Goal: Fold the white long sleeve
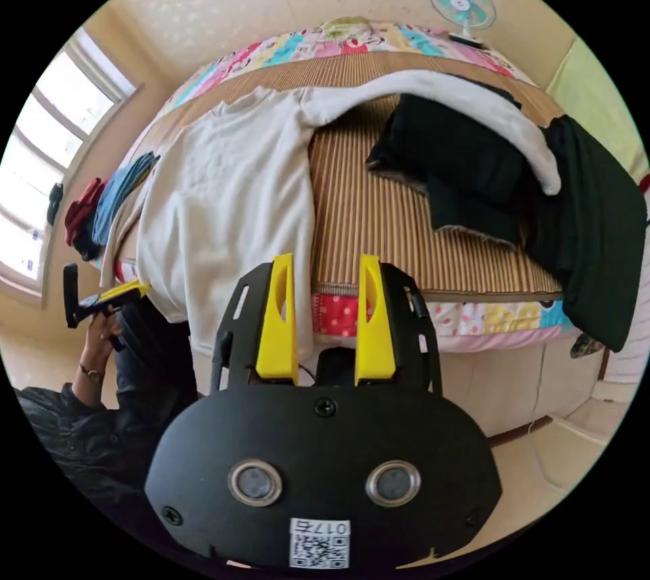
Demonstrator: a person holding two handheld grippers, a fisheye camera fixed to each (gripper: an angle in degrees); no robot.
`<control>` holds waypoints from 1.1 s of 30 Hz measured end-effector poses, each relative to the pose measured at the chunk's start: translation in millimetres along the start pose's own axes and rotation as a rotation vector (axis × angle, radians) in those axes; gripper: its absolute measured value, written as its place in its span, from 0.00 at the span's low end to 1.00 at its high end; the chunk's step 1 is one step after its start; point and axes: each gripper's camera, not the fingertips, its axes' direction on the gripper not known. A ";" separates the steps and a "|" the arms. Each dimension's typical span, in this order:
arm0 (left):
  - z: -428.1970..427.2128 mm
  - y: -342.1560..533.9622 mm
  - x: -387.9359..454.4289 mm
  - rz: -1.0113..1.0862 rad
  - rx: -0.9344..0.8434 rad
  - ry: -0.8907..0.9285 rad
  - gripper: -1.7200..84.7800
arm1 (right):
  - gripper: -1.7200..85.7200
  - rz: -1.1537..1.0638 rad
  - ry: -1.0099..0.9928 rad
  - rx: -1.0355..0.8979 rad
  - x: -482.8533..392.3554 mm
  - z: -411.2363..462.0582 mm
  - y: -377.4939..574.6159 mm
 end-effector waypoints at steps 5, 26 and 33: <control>-30.3 8.7 -15.5 -0.024 -0.132 0.148 0.07 | 0.05 -0.038 0.113 -0.016 -12.9 -4.3 38.4; -192.9 74.5 -128.8 -0.119 0.166 0.104 0.05 | 0.04 0.137 -0.214 0.086 67.8 -29.3 85.4; -338.4 23.4 -122.2 0.124 0.491 0.566 0.05 | 0.05 0.122 -0.384 0.045 115.5 -12.3 101.7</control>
